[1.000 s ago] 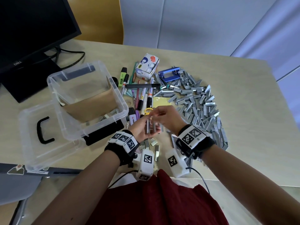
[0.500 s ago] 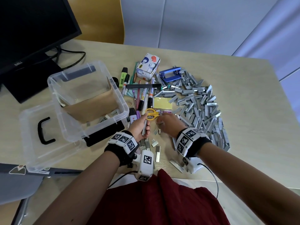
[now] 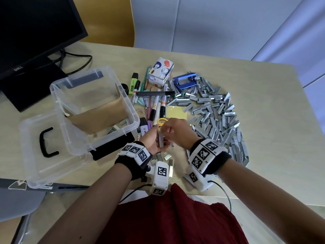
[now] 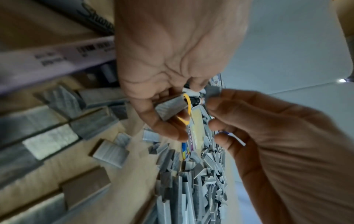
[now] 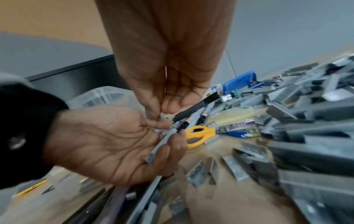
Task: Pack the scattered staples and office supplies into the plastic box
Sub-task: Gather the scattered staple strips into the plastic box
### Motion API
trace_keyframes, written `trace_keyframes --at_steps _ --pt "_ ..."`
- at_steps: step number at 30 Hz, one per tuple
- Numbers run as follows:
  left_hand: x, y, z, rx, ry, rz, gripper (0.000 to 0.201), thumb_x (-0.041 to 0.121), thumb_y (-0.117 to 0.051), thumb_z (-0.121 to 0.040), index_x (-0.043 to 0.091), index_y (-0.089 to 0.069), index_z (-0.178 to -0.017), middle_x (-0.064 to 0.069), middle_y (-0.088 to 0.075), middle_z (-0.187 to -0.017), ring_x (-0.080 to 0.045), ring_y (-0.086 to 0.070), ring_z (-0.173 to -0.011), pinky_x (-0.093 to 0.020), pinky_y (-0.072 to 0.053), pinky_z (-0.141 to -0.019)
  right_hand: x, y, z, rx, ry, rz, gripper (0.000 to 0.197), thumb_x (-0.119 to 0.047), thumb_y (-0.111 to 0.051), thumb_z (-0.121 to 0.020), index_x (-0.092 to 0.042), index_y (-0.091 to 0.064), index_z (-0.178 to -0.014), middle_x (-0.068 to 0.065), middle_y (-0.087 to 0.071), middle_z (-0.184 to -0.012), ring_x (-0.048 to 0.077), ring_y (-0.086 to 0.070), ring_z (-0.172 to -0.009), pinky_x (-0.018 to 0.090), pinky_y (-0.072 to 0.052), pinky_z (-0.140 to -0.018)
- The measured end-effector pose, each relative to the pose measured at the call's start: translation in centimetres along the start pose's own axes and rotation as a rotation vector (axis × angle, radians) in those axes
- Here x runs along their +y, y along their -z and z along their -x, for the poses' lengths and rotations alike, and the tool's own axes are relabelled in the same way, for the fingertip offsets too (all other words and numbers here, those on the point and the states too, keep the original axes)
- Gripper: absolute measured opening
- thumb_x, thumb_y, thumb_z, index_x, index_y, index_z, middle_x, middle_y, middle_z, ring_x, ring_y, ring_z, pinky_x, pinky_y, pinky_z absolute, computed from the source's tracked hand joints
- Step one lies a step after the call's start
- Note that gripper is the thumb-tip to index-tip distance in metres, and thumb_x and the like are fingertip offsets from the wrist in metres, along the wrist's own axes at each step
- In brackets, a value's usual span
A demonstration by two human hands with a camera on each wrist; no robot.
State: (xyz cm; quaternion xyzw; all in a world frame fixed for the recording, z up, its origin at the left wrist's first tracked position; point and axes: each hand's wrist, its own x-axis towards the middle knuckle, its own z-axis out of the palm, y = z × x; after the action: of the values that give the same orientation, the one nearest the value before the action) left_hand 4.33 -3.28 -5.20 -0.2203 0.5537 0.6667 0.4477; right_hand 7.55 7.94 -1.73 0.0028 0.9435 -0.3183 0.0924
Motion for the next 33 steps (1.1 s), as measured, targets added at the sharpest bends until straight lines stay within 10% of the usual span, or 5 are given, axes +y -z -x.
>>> trace_keyframes --at_steps 8,15,25,33 --pt "0.2 0.0 -0.4 0.024 0.015 0.017 0.051 0.038 -0.026 -0.101 0.009 -0.048 -0.066 0.001 -0.047 -0.036 -0.009 -0.042 -0.028 -0.011 -0.032 -0.035 1.1 -0.4 -0.2 0.137 -0.135 -0.001 0.017 -0.004 -0.050 -0.082 -0.002 -0.066 -0.088 0.012 -0.064 -0.090 0.023 -0.057 -0.081 0.026 -0.042 -0.073" --pt "0.4 0.8 -0.3 0.081 0.023 0.019 0.049 0.039 -0.027 -0.101 0.010 -0.049 -0.067 0.001 -0.050 -0.038 -0.010 -0.047 -0.031 -0.014 -0.037 -0.037 3.0 -2.7 0.4 -0.194 -0.193 0.254 0.018 -0.013 -0.053 -0.087 -0.005 -0.061 -0.100 0.013 -0.063 -0.100 0.027 -0.059 -0.095 0.033 -0.049 -0.080" --pt "0.4 0.2 0.1 0.061 -0.014 0.054 0.033 0.027 -0.035 -0.100 0.010 -0.052 -0.077 -0.005 -0.058 -0.057 -0.018 -0.051 -0.060 -0.020 -0.050 -0.042 -0.8 -0.4 -0.1 0.031 -0.062 -0.080 0.010 -0.005 -0.061 -0.080 -0.002 -0.065 -0.088 0.013 -0.066 -0.089 0.023 -0.056 -0.083 0.034 -0.046 -0.083" --pt "0.2 1.3 -0.4 0.077 -0.004 -0.066 0.045 0.034 -0.031 -0.100 0.012 -0.045 -0.063 0.003 -0.043 -0.035 -0.008 -0.036 -0.027 -0.010 -0.026 -0.032 0.7 -0.4 -0.6 0.113 -0.133 -0.094 0.015 -0.001 -0.055 -0.082 -0.002 -0.067 -0.090 0.010 -0.066 -0.087 0.018 -0.056 -0.079 0.022 -0.041 -0.072"
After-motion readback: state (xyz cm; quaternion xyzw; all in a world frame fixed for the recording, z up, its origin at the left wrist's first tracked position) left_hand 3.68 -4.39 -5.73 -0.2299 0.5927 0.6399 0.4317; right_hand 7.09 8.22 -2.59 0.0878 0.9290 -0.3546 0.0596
